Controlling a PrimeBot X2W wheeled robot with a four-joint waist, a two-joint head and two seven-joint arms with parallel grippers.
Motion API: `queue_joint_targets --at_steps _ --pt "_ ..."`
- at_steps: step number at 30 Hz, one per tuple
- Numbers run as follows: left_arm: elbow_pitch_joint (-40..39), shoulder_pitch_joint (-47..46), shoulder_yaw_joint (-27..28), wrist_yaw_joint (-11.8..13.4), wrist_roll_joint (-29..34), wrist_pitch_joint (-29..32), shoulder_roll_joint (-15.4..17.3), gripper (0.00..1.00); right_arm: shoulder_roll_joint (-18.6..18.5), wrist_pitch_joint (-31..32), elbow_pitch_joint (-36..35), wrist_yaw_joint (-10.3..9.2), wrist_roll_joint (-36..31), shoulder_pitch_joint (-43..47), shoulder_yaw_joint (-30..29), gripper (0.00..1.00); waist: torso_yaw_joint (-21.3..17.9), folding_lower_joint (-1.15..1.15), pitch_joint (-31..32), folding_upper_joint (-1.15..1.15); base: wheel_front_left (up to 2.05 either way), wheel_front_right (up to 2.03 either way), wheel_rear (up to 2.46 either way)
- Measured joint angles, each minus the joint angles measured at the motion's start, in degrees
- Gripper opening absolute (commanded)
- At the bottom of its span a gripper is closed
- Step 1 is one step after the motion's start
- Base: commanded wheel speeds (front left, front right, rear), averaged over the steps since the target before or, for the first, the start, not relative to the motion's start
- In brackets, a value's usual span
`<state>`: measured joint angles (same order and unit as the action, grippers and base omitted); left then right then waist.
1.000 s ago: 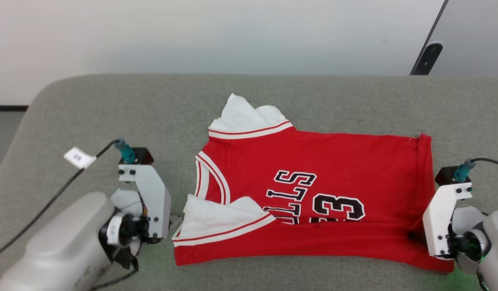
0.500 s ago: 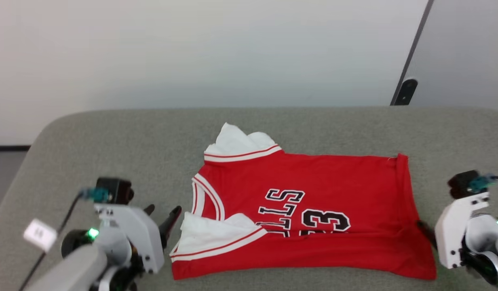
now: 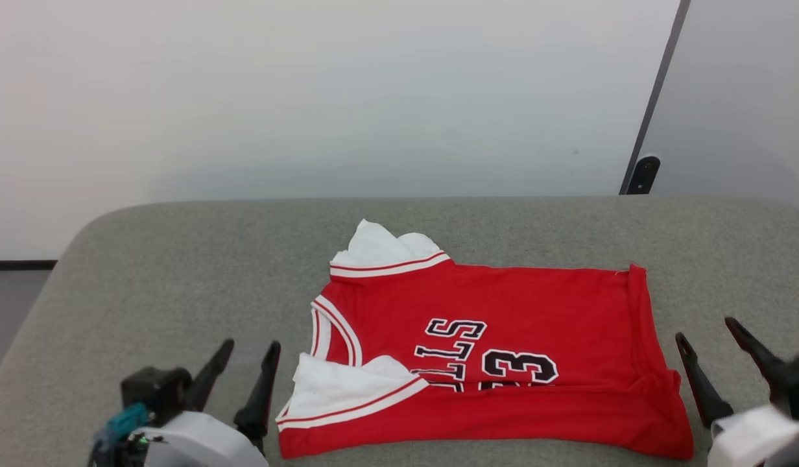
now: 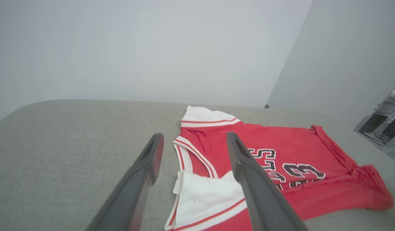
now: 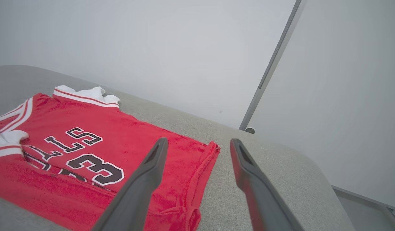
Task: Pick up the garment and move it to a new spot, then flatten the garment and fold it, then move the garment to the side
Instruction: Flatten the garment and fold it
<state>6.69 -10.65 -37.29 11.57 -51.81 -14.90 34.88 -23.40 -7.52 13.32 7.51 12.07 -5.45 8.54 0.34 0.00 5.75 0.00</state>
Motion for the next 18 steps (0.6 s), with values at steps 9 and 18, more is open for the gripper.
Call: queue_joint_targets --at_steps 9,18 --pt "-2.8 9.2 13.8 -4.3 12.1 -0.2 -6.4 1.00 8.0 -4.5 -6.6 0.01 -7.5 9.7 -9.8 1.00 0.4 0.00 1.1 0.00 0.00 0.00 0.00" --pt "2.1 8.1 19.2 -10.9 13.8 2.2 -8.4 1.00 10.6 -3.2 -11.2 0.01 -8.8 12.1 -10.5 1.00 -3.7 0.00 0.4 0.00 0.00 0.00 0.00"
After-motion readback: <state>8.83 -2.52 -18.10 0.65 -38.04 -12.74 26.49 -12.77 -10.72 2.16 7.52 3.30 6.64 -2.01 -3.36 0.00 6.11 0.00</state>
